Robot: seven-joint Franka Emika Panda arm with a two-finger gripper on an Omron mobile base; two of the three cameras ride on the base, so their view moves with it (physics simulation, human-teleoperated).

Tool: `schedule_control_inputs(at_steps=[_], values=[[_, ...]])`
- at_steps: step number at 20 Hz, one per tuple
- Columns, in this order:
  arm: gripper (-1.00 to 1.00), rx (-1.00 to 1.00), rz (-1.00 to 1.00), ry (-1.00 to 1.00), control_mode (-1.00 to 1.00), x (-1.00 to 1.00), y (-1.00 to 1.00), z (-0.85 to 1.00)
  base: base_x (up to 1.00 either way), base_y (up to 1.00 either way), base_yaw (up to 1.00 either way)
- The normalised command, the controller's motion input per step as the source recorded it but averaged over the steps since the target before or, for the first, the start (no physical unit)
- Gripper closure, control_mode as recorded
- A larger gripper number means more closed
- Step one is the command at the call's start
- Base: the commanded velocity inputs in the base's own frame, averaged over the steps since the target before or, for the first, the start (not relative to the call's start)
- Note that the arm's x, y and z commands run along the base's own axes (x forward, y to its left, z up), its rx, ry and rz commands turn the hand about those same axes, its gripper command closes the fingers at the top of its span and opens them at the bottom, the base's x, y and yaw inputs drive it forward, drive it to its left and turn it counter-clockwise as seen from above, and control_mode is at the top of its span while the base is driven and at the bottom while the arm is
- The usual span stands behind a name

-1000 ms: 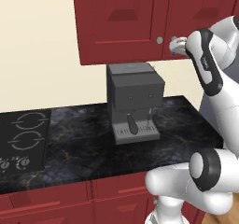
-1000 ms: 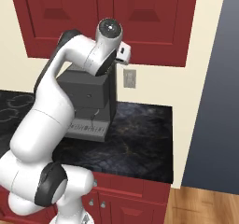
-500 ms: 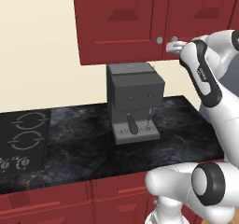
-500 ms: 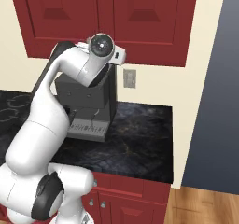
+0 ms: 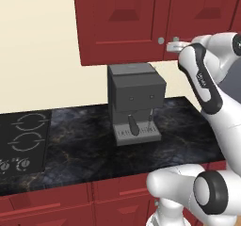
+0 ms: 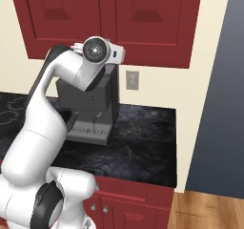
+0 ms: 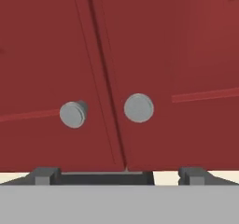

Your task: Open the cabinet. Pick the bar soap and place it next to the sink. Then close the cabinet.

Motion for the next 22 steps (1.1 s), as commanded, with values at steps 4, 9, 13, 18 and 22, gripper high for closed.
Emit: schedule_control_inputs(at_steps=[4, 9, 13, 18, 22], values=[[-1.00, -0.04, 0.00, 0.04, -1.00, -0.20, -0.33, 0.18, 0.00, 0.00, 0.00], [-1.00, -0.11, 0.00, 0.08, -1.00, -0.07, -0.11, 0.00, 0.00, 0.00, 0.00], [-1.00, -0.14, 0.00, 0.10, -1.00, -0.14, 0.00, 0.06, 0.00, 0.00, 0.00], [-1.00, -0.02, 0.00, 0.02, -1.00, -0.01, 0.00, 0.00, 0.00, 0.00, 0.00], [-1.00, -0.09, -0.04, 0.20, -1.00, 0.12, 0.00, 0.00, 0.00, 0.00, 0.00]])
